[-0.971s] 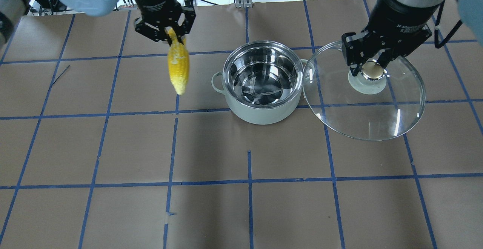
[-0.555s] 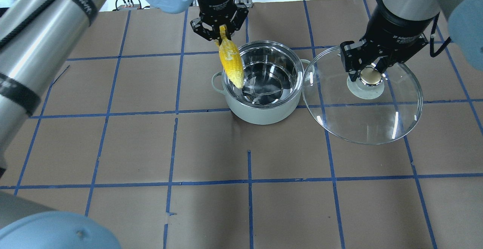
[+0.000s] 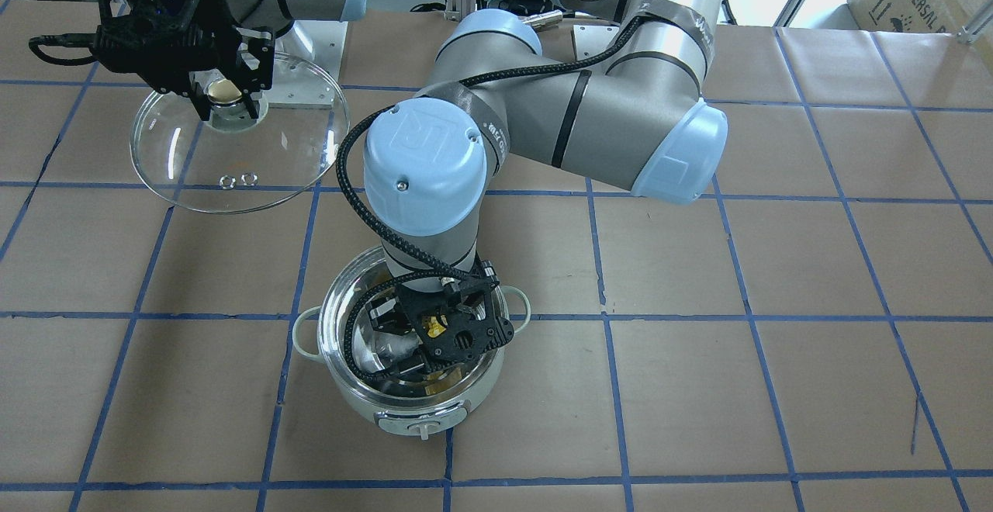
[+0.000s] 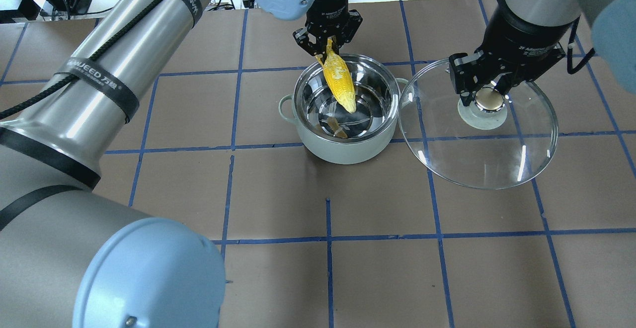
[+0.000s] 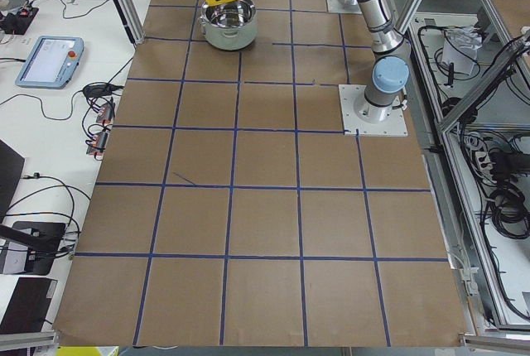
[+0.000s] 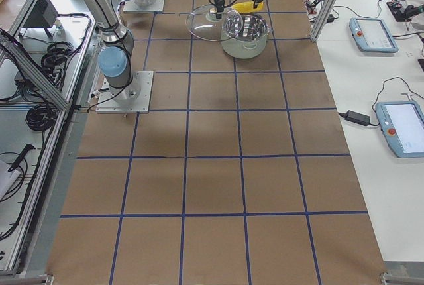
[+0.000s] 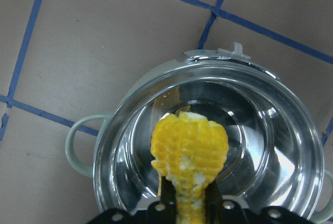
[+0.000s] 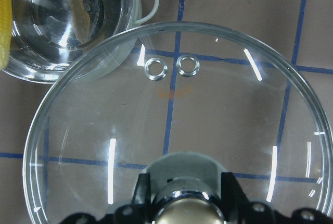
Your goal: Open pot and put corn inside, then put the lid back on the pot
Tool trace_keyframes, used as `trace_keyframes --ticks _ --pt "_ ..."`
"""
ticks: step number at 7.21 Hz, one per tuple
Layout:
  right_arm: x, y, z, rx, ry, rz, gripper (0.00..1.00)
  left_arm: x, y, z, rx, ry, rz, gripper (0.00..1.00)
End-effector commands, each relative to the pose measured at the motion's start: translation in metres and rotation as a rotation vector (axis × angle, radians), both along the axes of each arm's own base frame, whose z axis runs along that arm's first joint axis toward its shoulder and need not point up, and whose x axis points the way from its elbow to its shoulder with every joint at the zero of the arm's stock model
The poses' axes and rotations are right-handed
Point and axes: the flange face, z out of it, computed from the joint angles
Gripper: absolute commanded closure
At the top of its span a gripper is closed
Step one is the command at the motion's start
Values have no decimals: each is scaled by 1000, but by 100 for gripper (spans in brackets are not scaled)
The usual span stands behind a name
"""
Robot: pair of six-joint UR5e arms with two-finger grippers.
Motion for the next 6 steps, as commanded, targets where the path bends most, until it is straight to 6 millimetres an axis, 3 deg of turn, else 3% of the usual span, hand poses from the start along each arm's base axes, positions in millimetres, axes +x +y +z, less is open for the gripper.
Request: trace_keyframes --ticks 1,4,5,6 --pt "0 0 0 -1 0 0 61 -2 1 -4 6 -2 -7 2" --pt "1 0 0 0 0 2 61 12 -7 -4 -3 -3 -19 2" --pt "2 0 -2 -6 0 5 61 40 -21 -6 1 -11 -102 2" --pt "3 -6 -4 -41 -3 -4 61 87 -37 5 -10 -10 -143 2"
